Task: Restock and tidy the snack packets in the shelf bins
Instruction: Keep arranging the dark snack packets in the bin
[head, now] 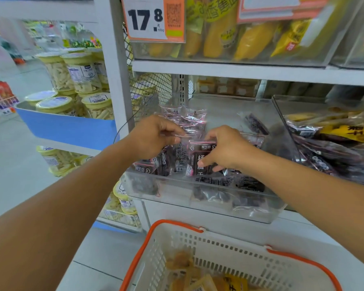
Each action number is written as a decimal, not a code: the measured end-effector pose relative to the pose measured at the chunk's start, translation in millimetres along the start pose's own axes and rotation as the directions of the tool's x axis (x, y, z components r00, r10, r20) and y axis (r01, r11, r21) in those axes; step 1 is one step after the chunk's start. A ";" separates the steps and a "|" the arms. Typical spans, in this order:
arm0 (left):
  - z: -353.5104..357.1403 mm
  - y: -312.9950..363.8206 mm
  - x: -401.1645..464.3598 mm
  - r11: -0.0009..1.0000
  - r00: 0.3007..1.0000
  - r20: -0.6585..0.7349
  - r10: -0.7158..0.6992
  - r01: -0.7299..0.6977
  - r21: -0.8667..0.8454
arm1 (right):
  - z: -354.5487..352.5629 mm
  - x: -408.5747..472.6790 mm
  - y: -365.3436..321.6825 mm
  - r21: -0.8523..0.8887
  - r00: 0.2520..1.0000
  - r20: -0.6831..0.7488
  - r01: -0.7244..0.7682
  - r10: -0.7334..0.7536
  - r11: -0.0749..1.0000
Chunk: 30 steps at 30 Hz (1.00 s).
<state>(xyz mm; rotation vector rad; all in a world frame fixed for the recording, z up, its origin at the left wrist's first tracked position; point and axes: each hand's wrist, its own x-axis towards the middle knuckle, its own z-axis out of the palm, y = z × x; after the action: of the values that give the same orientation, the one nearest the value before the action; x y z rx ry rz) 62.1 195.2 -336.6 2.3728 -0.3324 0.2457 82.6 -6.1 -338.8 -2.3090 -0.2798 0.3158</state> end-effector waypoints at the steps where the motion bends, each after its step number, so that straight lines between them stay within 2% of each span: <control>1: 1.5 -1.1 1.7 1.000 1.000 -0.028 0.000 -0.001 -0.010 | 1.1 1.5 2.5 0.049 1.000 -0.015 0.018 -0.018 0.999; 3: 1.7 -2.1 4.5 0.999 0.998 -0.065 -0.008 0.005 -0.044 | 4.7 1.5 4.7 0.128 0.993 -0.091 0.081 -0.070 0.988; 6: -2.5 -3.3 5.7 0.999 1.000 -0.013 -0.022 0.021 -0.042 | 14.4 -2.8 6.4 0.210 0.978 -0.185 0.132 -0.093 0.969; 8: -5.2 -5.4 3.9 0.998 0.996 0.067 -0.065 0.067 -0.017 | 20.3 -3.6 6.7 0.120 0.966 -0.212 0.175 -0.147 0.977; 11: -2.0 -0.7 -1.0 0.989 0.981 0.131 -0.140 0.145 -0.030 | 19.7 -1.4 7.3 0.022 0.971 -0.166 0.179 -0.173 0.984; 14: 0.4 13.6 -5.8 0.999 0.997 0.067 0.046 -0.045 -0.012 | 21.0 0.9 6.9 0.097 0.983 -0.047 0.181 -0.177 0.979; 15: 0.6 16.9 -5.8 0.991 0.992 0.046 0.116 -0.119 0.063 | 22.3 2.3 6.4 0.092 0.982 -0.026 0.189 -0.187 0.978; 17: 2.2 19.5 -3.6 0.936 0.976 0.076 0.206 -0.219 0.277 | 15.7 4.9 3.1 -0.048 0.982 0.030 0.189 -0.188 0.981; 19: 3.5 19.7 -1.6 0.887 0.978 0.104 0.181 -0.208 0.412 | -2.9 0.3 -3.1 -0.272 0.988 0.087 0.146 -0.127 0.951; 21: 2.6 18.9 -2.1 0.887 0.988 0.129 0.085 -0.134 0.442 | -21.0 -6.3 -2.6 -0.502 0.990 0.134 0.114 -0.054 0.858; 23: 0.8 19.5 -4.7 0.889 0.981 0.191 -0.018 -0.071 0.452 | -25.6 -12.9 2.0 -0.701 0.965 0.256 0.144 0.059 0.699; 26: 1.8 22.8 -4.4 0.880 0.978 0.206 -0.036 -0.067 0.470 | -16.5 -17.4 10.9 -0.775 0.902 0.399 0.237 0.162 0.586; 30: 8.4 27.0 -4.1 0.864 0.980 0.185 0.078 -0.159 0.478 | -26.6 -18.8 9.1 -0.739 0.910 0.410 0.290 0.065 0.608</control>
<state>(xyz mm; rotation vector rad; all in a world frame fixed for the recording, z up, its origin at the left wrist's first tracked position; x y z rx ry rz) 50.7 171.0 -326.7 2.8914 -0.5489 0.2169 74.1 -35.7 -324.9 -3.0656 -0.9463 0.7224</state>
